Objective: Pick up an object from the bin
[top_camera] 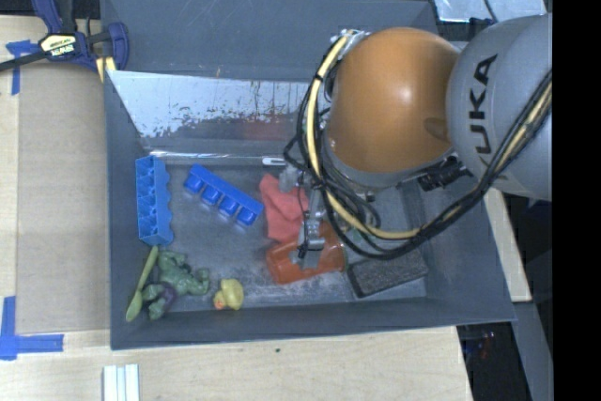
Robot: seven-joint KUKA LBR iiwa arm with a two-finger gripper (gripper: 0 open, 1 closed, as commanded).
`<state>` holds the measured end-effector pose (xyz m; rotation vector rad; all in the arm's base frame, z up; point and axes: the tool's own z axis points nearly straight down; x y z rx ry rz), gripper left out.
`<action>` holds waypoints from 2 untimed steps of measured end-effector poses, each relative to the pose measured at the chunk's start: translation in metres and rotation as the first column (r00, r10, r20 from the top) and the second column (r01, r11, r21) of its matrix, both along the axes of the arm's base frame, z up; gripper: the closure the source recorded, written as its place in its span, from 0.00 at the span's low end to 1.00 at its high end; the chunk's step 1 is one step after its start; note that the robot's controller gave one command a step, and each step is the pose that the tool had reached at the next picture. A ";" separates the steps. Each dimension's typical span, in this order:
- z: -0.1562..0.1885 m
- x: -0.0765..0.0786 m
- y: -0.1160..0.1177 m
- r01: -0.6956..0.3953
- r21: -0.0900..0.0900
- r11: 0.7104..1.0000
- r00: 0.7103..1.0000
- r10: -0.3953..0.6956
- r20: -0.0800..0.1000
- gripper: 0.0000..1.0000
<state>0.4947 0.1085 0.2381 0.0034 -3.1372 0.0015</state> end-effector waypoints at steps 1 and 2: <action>0.003 0.002 0.000 0.001 0.002 1.000 1.000 -0.001 0.007 0.00; -0.087 0.017 -0.079 -0.078 0.001 0.997 0.997 0.078 0.013 0.00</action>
Offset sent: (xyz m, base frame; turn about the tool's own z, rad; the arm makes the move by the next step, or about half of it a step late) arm 0.0284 -0.1472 -0.1681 -0.1391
